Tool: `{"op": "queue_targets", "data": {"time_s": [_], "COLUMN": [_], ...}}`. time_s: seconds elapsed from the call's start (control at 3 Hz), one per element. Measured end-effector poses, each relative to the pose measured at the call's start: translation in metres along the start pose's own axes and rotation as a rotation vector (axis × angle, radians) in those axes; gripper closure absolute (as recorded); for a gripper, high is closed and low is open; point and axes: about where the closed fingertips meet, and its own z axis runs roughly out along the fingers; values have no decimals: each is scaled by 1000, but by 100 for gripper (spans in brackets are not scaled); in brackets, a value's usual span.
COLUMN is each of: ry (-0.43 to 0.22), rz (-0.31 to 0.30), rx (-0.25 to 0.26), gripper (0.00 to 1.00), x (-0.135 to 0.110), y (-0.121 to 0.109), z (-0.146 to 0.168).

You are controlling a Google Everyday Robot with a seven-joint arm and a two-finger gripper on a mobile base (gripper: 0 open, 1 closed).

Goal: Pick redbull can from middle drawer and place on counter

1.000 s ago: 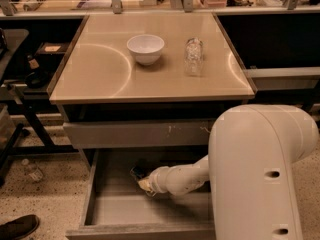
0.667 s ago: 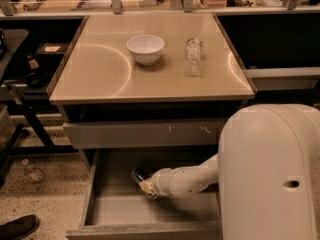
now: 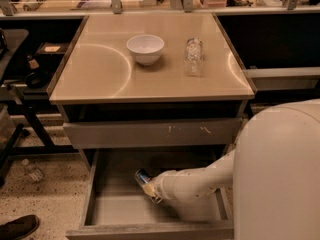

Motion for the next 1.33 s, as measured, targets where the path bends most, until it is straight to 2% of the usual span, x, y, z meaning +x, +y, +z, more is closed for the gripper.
{"op": "queue_targets", "data": {"time_s": [0.33,0.67,1.0,1.33], "ry": [-34,-121,-186,-186], "rz": [16,28,-16,-16], "rx": [2,-33,-47,-47], "gripper": [100,100,100,100], "x": [-8,-22,-32,-32], "y": [6,19,31,31], "z": [-24,-41,-66,-66]}}
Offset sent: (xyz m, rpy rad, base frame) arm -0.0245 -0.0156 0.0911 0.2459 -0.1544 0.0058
